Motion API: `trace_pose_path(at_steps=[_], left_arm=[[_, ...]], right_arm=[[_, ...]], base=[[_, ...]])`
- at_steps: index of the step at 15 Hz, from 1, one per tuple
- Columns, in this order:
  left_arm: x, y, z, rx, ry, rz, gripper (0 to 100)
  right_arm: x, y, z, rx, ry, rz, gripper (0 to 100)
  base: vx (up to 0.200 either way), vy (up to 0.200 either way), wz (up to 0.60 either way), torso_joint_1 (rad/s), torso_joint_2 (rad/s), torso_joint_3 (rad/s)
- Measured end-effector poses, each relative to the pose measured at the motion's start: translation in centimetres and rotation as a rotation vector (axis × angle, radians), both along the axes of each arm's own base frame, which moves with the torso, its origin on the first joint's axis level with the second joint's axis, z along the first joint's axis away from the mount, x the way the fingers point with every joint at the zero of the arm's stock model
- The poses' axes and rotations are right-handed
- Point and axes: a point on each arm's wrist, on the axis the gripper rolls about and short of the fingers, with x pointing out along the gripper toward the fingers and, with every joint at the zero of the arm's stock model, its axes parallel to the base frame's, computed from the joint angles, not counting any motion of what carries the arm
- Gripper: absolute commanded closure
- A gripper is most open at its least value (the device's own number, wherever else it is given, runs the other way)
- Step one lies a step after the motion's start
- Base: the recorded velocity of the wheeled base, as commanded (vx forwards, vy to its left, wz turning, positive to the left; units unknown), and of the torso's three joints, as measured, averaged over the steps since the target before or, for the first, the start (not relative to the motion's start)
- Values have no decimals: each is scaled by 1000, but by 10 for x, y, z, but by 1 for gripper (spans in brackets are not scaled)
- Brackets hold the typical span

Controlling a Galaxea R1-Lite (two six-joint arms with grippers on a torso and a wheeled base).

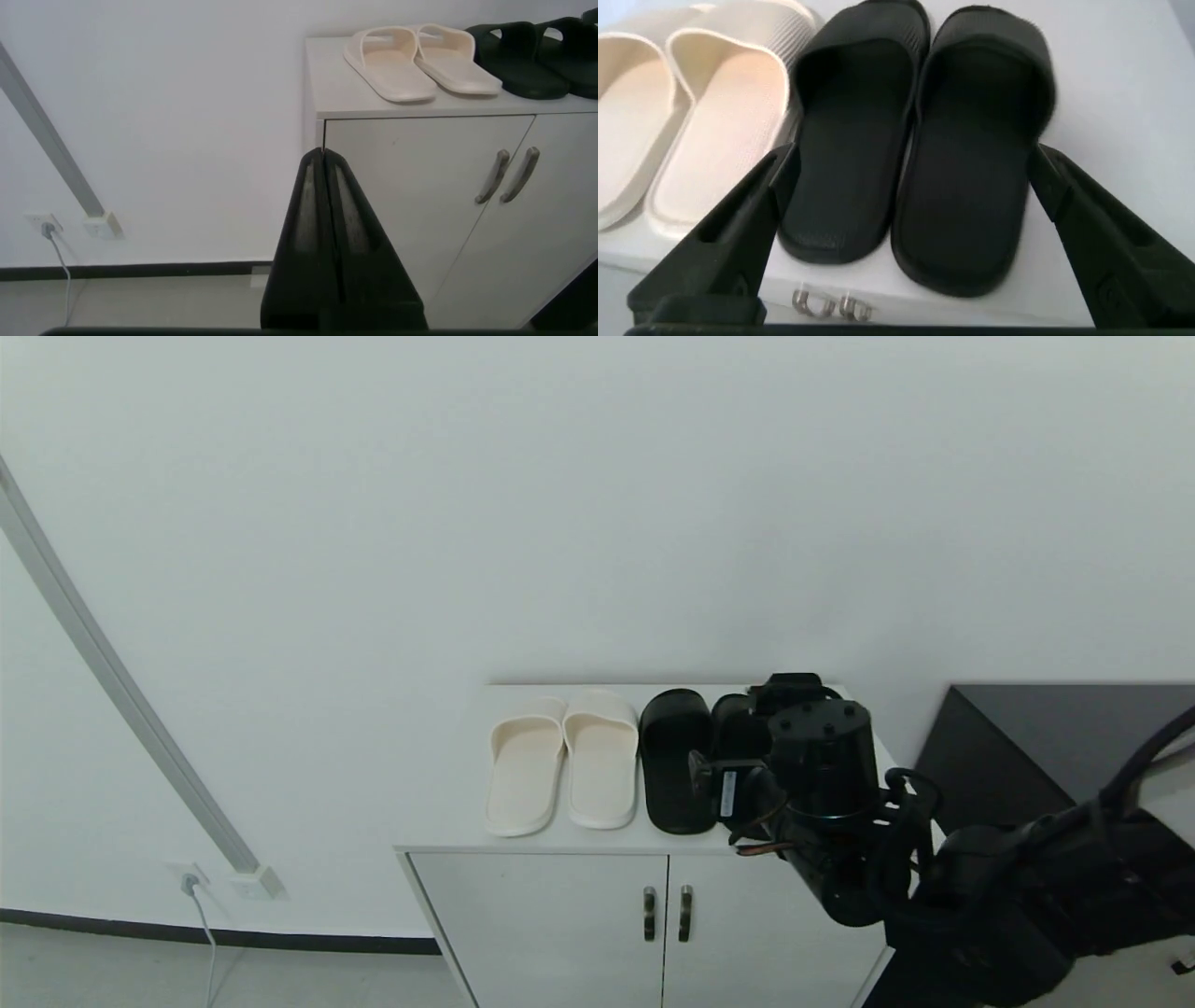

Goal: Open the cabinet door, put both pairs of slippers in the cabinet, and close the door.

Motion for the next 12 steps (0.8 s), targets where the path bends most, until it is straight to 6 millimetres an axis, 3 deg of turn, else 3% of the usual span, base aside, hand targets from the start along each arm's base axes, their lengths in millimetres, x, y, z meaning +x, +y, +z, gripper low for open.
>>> trace_pose_path(at_steps=[5, 12], left_arm=[[0, 0, 0, -14, 0, 0, 100], [0, 0, 0, -15, 0, 0, 100]], right_arm=[[36, 17, -26, -17, 15, -55, 0], [78, 19, -39, -45, -5, -102, 0]], base=[[0, 0, 0, 0, 0, 0], [0, 0, 0, 0, 0, 0]])
